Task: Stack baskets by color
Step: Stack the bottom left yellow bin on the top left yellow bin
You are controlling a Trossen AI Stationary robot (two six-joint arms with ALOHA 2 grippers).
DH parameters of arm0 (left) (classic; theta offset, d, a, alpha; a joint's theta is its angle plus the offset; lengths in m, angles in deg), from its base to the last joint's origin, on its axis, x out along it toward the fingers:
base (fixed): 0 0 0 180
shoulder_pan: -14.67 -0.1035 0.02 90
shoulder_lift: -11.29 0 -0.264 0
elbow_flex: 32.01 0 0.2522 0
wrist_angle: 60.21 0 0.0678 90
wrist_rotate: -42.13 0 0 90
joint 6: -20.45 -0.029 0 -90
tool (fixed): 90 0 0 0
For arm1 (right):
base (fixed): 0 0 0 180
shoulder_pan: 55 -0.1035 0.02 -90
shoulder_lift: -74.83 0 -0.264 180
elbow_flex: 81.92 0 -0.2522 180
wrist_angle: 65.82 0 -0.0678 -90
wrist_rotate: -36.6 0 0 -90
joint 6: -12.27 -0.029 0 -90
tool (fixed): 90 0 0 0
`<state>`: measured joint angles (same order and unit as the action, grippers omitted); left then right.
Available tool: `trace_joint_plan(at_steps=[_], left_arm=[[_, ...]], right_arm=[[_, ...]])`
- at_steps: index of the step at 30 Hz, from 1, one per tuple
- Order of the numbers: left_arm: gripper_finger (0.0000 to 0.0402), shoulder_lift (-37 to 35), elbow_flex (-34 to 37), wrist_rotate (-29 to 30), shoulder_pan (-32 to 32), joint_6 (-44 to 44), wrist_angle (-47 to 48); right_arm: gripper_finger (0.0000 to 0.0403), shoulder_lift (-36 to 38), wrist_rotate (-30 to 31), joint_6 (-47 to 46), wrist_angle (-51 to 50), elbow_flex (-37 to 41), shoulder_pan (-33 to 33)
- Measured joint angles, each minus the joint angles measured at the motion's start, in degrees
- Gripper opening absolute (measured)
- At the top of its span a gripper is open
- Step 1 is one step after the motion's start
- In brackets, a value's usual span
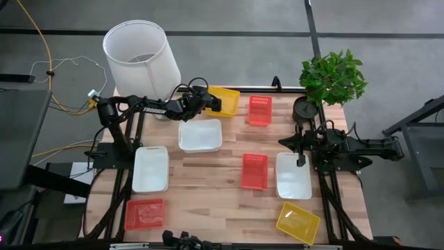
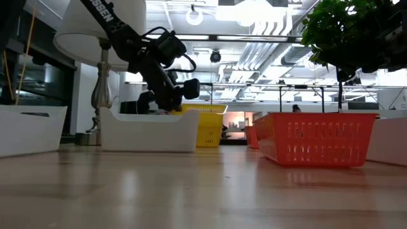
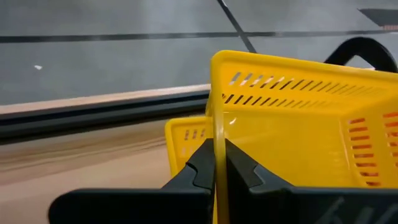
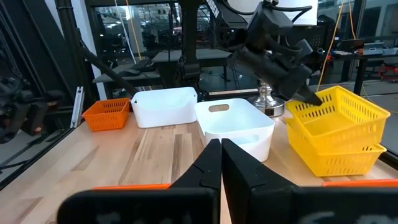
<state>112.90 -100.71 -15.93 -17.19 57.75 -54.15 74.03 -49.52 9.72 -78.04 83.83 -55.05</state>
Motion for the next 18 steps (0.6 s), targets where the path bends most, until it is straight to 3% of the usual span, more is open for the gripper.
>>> trace_joint_plan(at_steps=[7, 18], left_arm=[[0.0024, 0.0, 0.0, -1.31, 0.29, -0.02, -0.01], [0.0135, -1.21, -0.04, -4.86, 0.92, -2.9, -5.6]], right_arm=[[0.0, 0.0, 0.0, -0.02, 0.0, 0.02, 0.02], [0.0, 0.0, 0.0, -0.01, 0.0, 0.0, 0.02]])
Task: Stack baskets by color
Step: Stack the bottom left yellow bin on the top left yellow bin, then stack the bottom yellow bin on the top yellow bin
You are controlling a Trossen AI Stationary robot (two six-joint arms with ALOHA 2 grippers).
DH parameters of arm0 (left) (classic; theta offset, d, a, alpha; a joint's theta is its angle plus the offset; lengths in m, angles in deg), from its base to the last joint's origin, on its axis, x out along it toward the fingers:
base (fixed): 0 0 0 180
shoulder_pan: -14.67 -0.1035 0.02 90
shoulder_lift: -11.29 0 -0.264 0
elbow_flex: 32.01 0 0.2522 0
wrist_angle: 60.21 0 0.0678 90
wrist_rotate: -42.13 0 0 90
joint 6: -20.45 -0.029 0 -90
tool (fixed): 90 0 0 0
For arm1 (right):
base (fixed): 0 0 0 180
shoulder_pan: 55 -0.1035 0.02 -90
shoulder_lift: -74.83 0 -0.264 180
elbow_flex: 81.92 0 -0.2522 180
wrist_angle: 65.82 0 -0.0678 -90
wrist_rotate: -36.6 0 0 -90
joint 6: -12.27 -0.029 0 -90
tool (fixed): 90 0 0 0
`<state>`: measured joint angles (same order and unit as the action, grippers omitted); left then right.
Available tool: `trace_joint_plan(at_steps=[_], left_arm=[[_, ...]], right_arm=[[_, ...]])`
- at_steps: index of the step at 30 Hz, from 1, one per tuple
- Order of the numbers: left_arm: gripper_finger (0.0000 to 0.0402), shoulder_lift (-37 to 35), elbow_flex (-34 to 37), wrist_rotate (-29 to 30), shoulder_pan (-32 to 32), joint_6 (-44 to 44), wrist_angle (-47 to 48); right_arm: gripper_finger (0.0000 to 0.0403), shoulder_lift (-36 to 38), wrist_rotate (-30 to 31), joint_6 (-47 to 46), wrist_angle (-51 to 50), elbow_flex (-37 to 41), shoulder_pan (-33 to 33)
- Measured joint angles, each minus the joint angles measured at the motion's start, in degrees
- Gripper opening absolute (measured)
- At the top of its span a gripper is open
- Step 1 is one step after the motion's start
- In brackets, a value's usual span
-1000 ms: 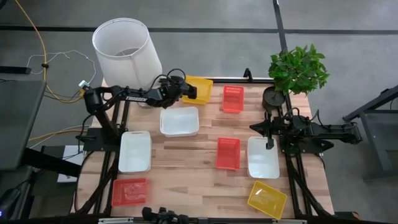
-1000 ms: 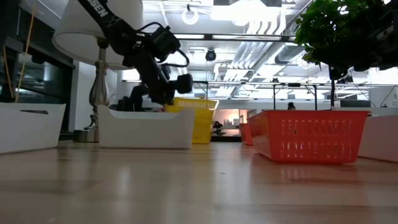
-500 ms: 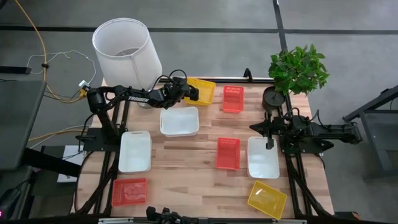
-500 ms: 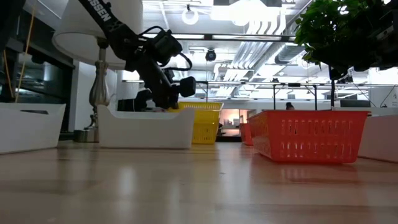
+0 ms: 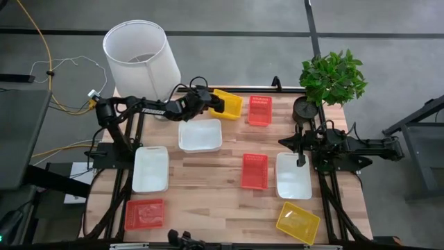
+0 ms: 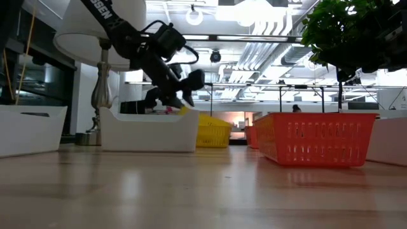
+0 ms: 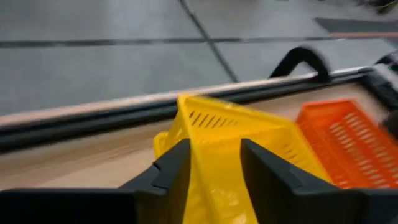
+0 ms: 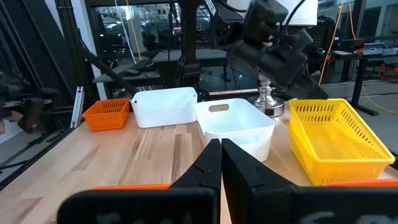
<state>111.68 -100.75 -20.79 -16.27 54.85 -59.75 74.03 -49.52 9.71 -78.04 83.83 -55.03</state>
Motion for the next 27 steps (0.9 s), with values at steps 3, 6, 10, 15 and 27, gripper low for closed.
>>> trace_joint_plan(at_steps=[3, 6, 10, 15, 27], left_arm=[[0.0162, -0.27, 0.01, -1.81, 0.0, -0.99, -0.18], [0.0181, -0.6, 0.01, -2.11, 0.0, -1.48, -1.15], [0.0189, -0.58, 0.01, -3.59, 0.02, -3.53, -1.15], [0.0179, -0.58, 0.01, -7.56, 1.69, -9.35, -3.52], [0.0145, -4.33, 0.06, -26.9, 15.54, -19.36, -13.55]], right_arm=[[0.0, 0.0, 0.0, 0.01, 0.0, 0.0, -0.01], [0.0, 0.0, 0.0, 0.02, 0.0, 0.0, 0.0], [0.0, 0.0, 0.0, 0.02, 0.0, 0.02, -0.01], [0.0, 0.0, 0.0, 0.0, 0.0, 0.0, -0.02], [0.0, 0.0, 0.0, 0.0, 0.0, 0.0, 0.0]])
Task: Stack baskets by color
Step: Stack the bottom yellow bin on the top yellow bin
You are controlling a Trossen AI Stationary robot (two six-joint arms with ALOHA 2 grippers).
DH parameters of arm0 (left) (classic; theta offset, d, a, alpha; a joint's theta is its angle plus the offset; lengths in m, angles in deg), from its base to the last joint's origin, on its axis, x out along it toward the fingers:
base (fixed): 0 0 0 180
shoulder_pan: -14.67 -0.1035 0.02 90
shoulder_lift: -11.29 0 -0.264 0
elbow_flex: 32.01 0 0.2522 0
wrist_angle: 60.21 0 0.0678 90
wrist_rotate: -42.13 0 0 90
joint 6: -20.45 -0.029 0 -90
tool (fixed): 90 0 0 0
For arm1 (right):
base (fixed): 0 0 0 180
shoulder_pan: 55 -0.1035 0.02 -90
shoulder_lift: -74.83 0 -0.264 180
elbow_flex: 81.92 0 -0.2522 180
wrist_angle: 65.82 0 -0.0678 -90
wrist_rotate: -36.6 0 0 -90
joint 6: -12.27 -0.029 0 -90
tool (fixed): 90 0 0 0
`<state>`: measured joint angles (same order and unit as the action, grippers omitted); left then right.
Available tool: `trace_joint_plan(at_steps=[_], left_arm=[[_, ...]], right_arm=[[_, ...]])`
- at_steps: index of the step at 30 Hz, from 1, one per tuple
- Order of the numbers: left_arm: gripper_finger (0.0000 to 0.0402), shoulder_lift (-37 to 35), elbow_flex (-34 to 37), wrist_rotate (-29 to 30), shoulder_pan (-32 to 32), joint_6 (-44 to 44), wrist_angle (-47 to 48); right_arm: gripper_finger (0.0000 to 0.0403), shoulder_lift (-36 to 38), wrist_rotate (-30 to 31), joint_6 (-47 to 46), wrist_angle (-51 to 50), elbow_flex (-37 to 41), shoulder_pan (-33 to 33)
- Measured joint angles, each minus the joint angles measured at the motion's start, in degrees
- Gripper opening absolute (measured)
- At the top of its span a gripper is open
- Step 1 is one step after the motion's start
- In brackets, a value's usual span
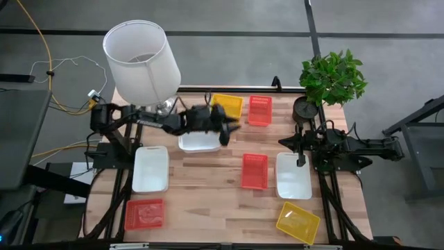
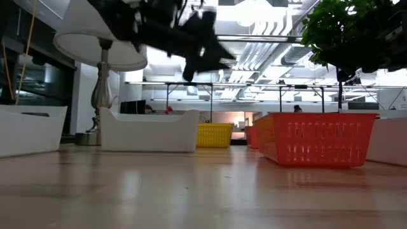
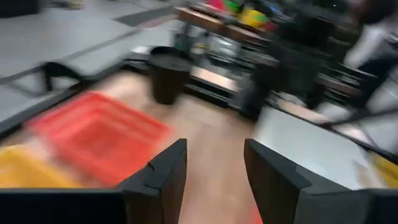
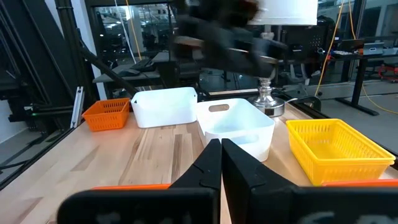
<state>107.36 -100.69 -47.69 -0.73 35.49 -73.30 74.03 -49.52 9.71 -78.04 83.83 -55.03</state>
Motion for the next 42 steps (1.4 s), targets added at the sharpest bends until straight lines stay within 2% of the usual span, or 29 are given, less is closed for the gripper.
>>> trace_joint_plan(at_steps=[2, 7, 15, 18, 21, 29, 32, 37, 40, 42], left_arm=[[0.014, -2.49, 1.0, 1.83, 4.69, -2.71, 1.47], [0.0114, -11.75, 6.89, 11.66, 17.34, -8.16, 1.7], [0.0012, -29.39, 19.83, 26.95, 34.55, -12.63, 0.98], [0.0008, -33.77, 24.73, 31.98, 38.61, -14.33, -2.26], [0.0003, -36.16, 28.68, 34.75, 40.89, -14.68, -6.31], [0.0001, -36.85, 31.87, 34.78, 43.54, -12.8, -7.03], [0.0, -36.84, 31.87, 34.8, 44.65, -12.78, -6.97], [0.0, -37.19, 31.87, 34.85, 45.72, -14.0, -6.99], [0.0, -37.19, 31.87, 35.22, 45.83, -15.14, -7.4], [0.0, -37.19, 31.87, 35.28, 45.81, -15.25, -7.75]], right_arm=[[0.0, 0.02, 0.0, 0.02, 0.0, 0.02, 0.0], [0.0, 0.07, 0.0, 0.01, 0.0, 0.01, 0.0], [0.0, 0.04, 0.0, 0.01, 0.0, 0.0, -0.01], [0.0, 0.04, 0.0, 0.02, 0.0, 0.0, -0.02], [0.0, 0.03, 0.0, 0.01, 0.0, 0.0, 0.0], [0.0, 0.02, 0.01, -0.29, 0.01, 0.01, 0.0], [0.0, 0.01, 0.63, -6.65, 0.96, 0.02, -0.02], [0.0, 0.1, 3.47, -19.77, 10.07, 0.02, 0.0], [0.0, 0.06, 4.51, -18.61, 15.7, 0.0, 0.0], [0.0, -0.45, 1.21, -17.66, 20.66, 0.02, 0.02]])
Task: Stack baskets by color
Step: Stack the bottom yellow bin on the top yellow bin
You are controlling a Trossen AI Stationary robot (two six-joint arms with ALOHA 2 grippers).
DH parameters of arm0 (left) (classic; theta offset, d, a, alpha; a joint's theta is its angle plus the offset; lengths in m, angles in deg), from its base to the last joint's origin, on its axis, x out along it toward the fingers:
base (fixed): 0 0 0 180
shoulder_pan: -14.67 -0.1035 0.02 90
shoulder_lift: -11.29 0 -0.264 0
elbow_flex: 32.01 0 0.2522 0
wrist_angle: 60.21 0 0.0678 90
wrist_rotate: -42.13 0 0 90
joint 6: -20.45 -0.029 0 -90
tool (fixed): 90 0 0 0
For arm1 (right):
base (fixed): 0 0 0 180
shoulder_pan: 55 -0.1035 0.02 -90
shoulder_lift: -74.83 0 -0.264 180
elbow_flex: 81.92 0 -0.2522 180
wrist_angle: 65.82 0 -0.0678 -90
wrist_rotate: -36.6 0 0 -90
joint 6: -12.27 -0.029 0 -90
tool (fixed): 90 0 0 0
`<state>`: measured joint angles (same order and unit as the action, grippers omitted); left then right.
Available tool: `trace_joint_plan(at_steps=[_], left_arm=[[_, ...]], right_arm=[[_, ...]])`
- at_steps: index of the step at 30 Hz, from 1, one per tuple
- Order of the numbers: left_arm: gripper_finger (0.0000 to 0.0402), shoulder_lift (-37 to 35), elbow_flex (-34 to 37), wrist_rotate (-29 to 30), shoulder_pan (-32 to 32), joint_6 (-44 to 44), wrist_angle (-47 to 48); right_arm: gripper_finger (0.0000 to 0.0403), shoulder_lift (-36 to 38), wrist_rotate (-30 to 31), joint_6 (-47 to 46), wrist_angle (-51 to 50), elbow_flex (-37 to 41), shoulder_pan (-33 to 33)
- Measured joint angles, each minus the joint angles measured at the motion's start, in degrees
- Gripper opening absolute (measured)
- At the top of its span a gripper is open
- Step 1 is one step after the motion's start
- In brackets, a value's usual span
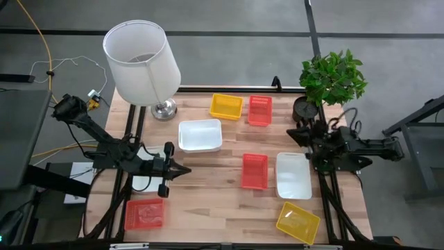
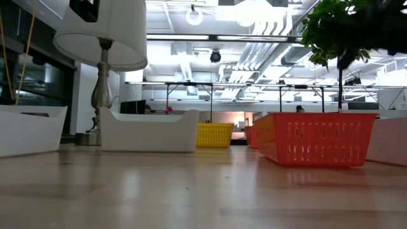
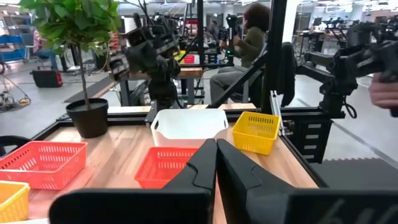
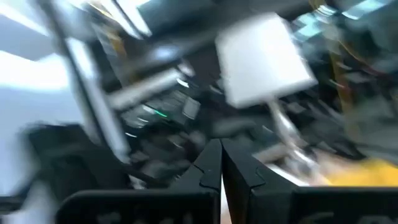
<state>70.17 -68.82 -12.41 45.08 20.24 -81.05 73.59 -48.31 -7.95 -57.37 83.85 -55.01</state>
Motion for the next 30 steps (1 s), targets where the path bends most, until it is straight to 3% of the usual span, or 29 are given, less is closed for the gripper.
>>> trace_joint_plan(at_steps=[5, 10, 18, 25, 27, 30], left_arm=[[0.0, 0.0, 0.0, 1.45, -0.01, -0.02, -0.05], [0.0, 0.0, 0.0, 1.47, -0.01, -0.02, -0.05], [0.0, 0.0, -0.02, 1.47, -0.02, 1.04, -0.01], [0.0, 0.02, -0.02, 1.46, -0.02, 1.75, 0.04], [0.0, 0.02, -0.02, 1.45, -0.02, 2.05, 0.1], [0.0, 0.02, -0.02, 1.45, -0.02, 2.1, 0.23]], right_arm=[[0.0, -6.24, -16.47, 1.01, 16.86, -0.02, -1.78], [0.0, -17.54, -16.13, 5.97, 17.33, -3.54, -7.19], [0.0, -38.27, -14.88, 11.3, 16.82, -15.64, -14.67], [0.0001, -50.92, -8.05, 11.17, 5.72, -28.7, -15.14], [0.0005, -53.34, -7.25, 8.27, -3.17, -34.49, -15.66], [0.0023, -57.8, 0.13, 3.62, -22.29, -44.72, -18.65]])
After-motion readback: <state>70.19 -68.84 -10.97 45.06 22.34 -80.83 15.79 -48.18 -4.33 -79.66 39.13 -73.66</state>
